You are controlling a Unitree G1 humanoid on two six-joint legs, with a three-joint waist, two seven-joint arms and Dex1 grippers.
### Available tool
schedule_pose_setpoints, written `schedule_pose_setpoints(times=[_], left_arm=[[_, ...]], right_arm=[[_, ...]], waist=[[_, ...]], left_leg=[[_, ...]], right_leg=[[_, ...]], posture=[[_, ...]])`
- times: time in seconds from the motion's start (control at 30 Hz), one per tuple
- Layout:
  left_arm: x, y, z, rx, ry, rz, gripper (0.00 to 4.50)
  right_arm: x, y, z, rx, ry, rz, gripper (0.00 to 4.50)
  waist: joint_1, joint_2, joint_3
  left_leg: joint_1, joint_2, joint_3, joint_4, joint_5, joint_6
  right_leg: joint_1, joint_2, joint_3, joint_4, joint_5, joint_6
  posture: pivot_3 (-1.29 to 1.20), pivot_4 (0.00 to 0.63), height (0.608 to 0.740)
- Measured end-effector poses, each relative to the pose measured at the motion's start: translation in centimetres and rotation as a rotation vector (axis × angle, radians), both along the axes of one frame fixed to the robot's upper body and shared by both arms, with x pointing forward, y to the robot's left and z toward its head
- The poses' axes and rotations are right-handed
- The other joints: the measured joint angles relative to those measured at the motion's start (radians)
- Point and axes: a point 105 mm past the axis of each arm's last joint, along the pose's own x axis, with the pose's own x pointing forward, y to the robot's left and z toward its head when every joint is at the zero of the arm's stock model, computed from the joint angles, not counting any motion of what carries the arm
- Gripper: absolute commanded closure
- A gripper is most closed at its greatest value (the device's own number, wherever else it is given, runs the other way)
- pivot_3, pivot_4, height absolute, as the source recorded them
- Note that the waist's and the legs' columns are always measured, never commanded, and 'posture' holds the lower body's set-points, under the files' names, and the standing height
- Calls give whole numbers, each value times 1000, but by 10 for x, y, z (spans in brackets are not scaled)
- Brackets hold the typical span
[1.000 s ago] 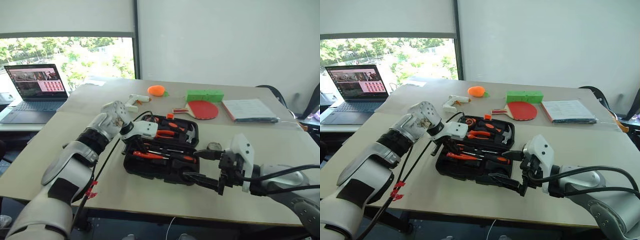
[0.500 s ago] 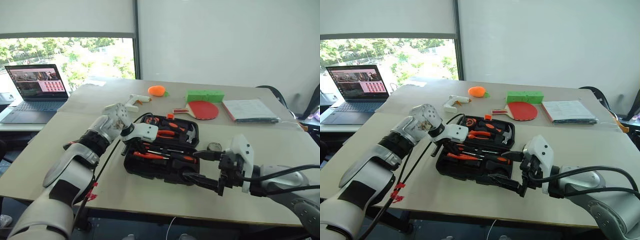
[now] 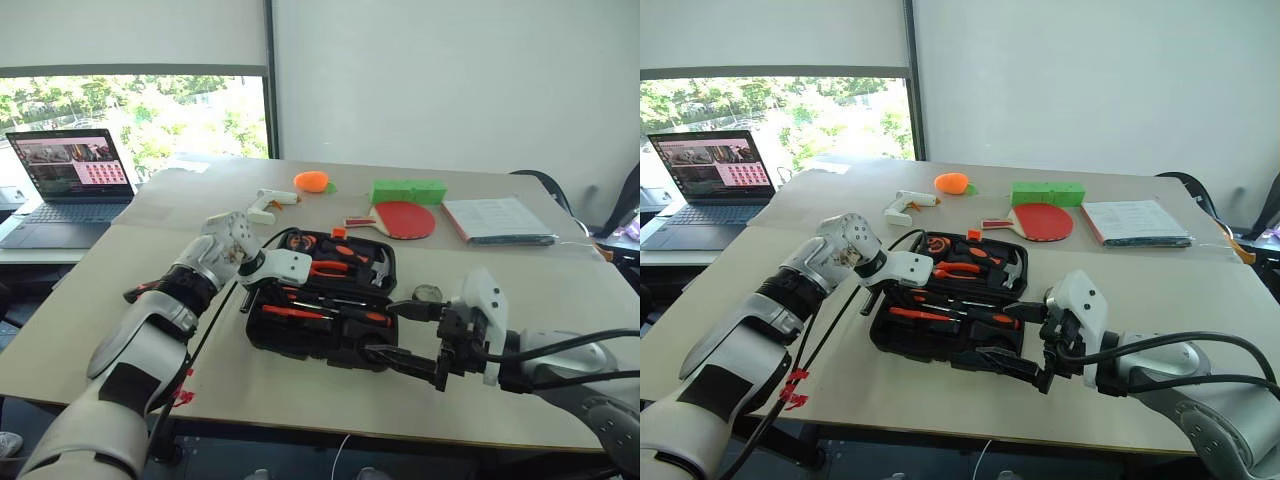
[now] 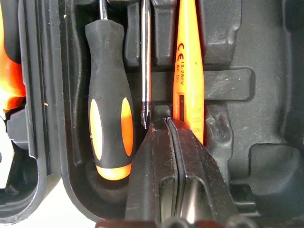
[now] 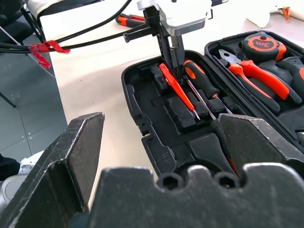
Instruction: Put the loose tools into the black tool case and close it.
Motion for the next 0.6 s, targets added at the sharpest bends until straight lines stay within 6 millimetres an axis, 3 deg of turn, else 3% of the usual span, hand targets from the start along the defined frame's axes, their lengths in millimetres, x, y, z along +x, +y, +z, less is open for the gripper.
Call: schedule_pose_setpoints(times=[0.23, 0.47, 0.6], left_arm=[[1, -1, 5, -29, -6, 13, 4426], [-7, -13, 35, -100, -1, -19, 4426], [-12, -12, 21, -95, 18, -30, 4426]], right_arm=[[1, -1, -1, 2, 6, -2, 0], [0, 0, -1, 1, 9, 13, 0], [-1, 1, -2, -1, 13, 16, 0]], waist=[[1, 0, 0], [3, 0, 0], [1, 0, 0]], left_leg=[[-1, 0, 0, 0, 0, 0], [-1, 0, 0, 0, 0, 0], [-1, 0, 0, 0, 0, 0]], right_leg=[[0, 0, 0, 0, 0, 0], [0, 0, -1, -1, 0, 0], [0, 0, 0, 0, 0, 0]], posture=[[0, 150, 736], [0, 150, 736], [0, 150, 736]])
